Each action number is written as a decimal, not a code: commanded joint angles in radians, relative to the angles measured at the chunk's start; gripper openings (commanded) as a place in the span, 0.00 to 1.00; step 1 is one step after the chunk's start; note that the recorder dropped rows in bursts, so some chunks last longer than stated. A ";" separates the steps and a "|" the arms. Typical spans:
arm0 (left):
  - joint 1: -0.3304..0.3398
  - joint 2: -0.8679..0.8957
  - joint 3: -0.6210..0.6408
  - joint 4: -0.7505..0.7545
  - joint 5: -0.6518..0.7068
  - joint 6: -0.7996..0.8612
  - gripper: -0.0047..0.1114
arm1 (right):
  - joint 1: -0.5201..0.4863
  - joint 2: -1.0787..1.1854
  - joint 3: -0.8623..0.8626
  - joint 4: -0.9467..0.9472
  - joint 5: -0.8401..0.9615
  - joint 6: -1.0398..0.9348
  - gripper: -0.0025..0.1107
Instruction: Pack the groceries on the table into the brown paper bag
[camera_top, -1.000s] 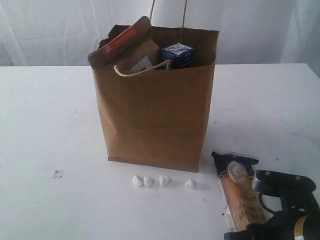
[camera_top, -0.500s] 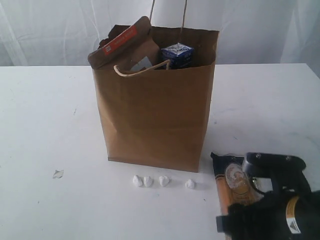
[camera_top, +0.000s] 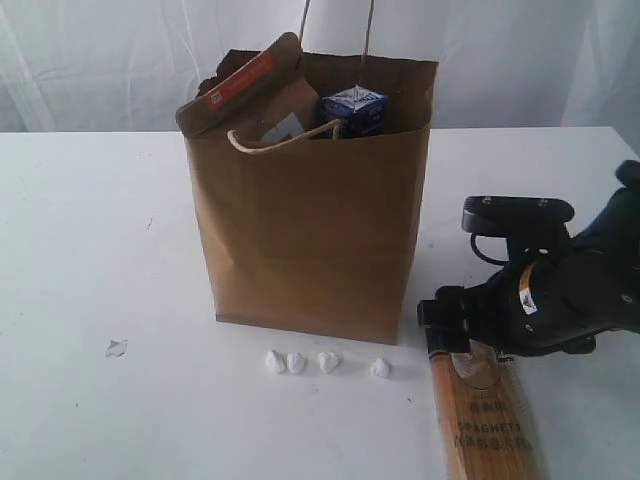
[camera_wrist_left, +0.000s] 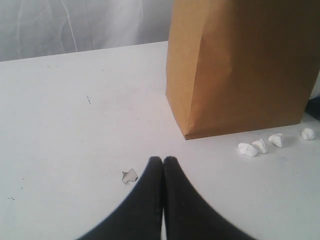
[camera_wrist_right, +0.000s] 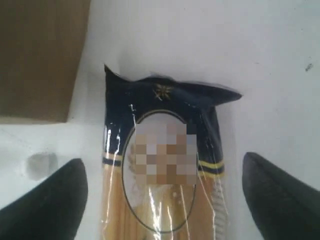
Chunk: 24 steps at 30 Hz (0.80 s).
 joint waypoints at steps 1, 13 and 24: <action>0.003 -0.005 0.003 -0.010 -0.003 -0.001 0.04 | -0.008 0.081 -0.039 -0.023 -0.003 -0.007 0.71; 0.003 -0.005 0.003 -0.010 -0.003 -0.001 0.04 | -0.036 0.240 -0.074 -0.020 -0.076 -0.036 0.71; 0.003 -0.005 0.003 -0.010 -0.003 -0.001 0.04 | -0.036 0.274 -0.074 0.019 -0.088 -0.036 0.02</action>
